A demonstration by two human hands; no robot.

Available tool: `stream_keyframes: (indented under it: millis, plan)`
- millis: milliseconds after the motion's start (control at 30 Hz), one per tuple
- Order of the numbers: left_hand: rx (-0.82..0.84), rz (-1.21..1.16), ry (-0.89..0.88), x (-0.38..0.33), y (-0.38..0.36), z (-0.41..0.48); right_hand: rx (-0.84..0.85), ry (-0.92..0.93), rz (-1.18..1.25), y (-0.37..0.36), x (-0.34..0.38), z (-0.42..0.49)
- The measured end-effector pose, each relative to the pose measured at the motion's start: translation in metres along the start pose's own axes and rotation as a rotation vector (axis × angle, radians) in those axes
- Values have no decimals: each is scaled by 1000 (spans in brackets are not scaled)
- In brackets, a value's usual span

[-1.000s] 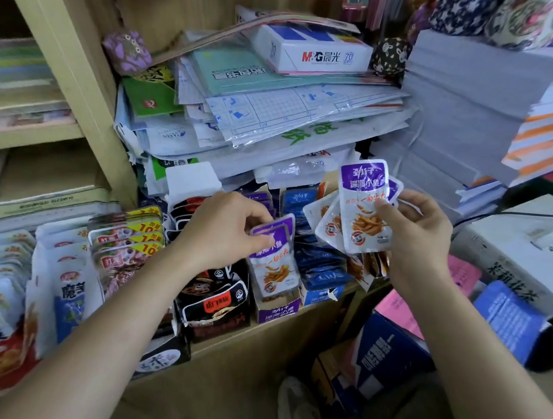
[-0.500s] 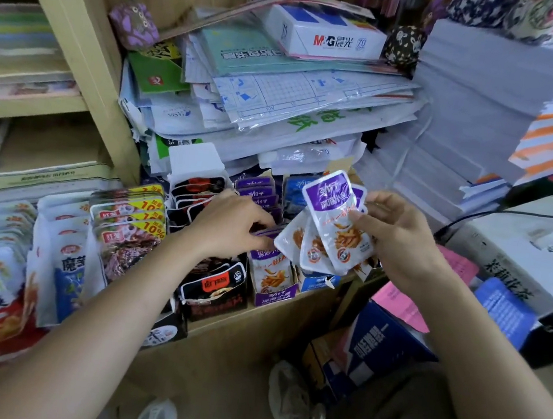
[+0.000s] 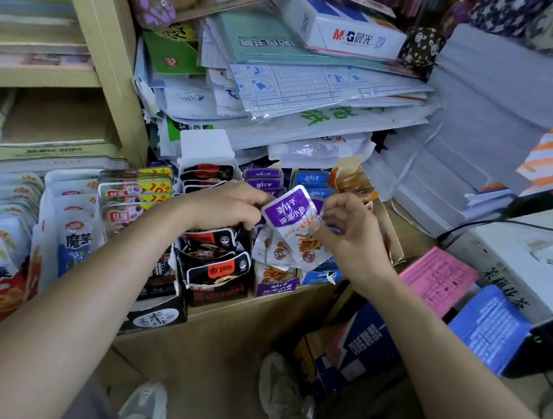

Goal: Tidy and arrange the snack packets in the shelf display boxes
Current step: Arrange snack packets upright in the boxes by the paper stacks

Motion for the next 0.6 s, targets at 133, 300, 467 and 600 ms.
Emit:
stream_keyframes:
  millis: [133,300,467,600]
  plan:
    - [-52,14,15,4,4,-1,-108,37,-67,-11,-3,1]
    - [-215,211,-9,2,8,0,-68,24,-77,-30,-13,-3]
    - [-285,225,-54,-2,11,-6,-67,50,-427,-28,-7,0]
    - [-321,195,-83,-6,12,-8,24,94,-460,-34,-3,0]
Point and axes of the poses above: each hand's wrist, its own z-axis towards the middle knuckle, its own y-axis out of the back of the hand, x = y × z, the point moved 9 cm from there along z, towards the middle knuckle, and after that the axes turned 9 degrees about x, right-handed, at the moved point
